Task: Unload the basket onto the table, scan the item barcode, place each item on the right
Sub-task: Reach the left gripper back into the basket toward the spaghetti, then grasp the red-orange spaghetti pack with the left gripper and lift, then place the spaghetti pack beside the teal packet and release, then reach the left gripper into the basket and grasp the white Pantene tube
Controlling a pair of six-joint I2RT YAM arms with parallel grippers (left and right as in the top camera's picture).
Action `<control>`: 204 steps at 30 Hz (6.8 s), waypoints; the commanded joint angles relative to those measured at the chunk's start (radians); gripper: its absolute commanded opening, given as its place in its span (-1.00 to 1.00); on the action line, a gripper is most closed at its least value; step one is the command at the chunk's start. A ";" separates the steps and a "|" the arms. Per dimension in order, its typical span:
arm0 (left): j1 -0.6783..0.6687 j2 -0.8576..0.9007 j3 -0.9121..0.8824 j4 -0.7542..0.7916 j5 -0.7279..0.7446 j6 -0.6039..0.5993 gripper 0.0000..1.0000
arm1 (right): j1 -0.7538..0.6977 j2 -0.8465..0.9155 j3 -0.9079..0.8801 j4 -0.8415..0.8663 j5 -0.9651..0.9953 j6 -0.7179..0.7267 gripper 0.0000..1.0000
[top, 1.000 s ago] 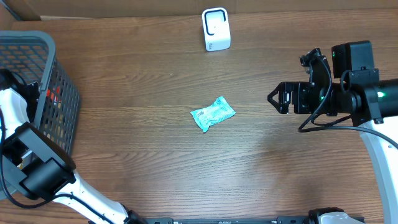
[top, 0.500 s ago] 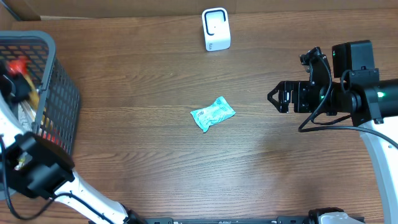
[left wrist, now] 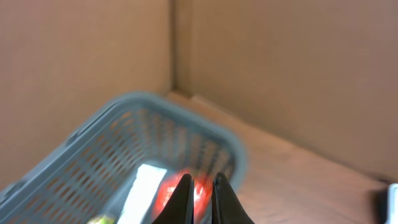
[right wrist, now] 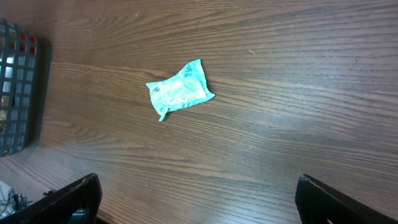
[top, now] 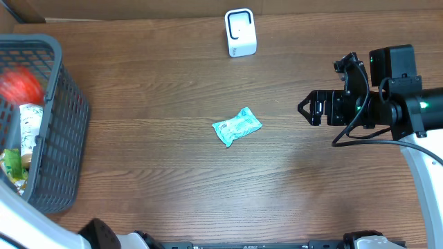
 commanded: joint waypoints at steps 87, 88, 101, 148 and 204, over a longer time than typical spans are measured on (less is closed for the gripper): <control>0.128 0.507 -0.338 0.007 -0.021 0.047 -0.92 | 0.005 0.012 0.019 0.020 -0.048 -0.015 1.00; 0.126 0.506 -0.274 -0.023 -0.011 0.042 -0.92 | 0.005 0.012 0.019 0.021 -0.048 -0.015 1.00; -0.014 0.310 0.304 -0.188 0.200 -0.045 -0.92 | 0.005 0.012 0.019 0.025 -0.047 -0.015 1.00; -0.772 0.396 0.058 -0.317 -0.022 -0.252 0.07 | 0.005 0.012 0.019 0.021 -0.047 -0.019 1.00; 0.109 0.760 -0.294 0.069 -0.264 0.198 0.74 | 0.005 0.099 0.019 0.020 -0.043 -0.019 1.00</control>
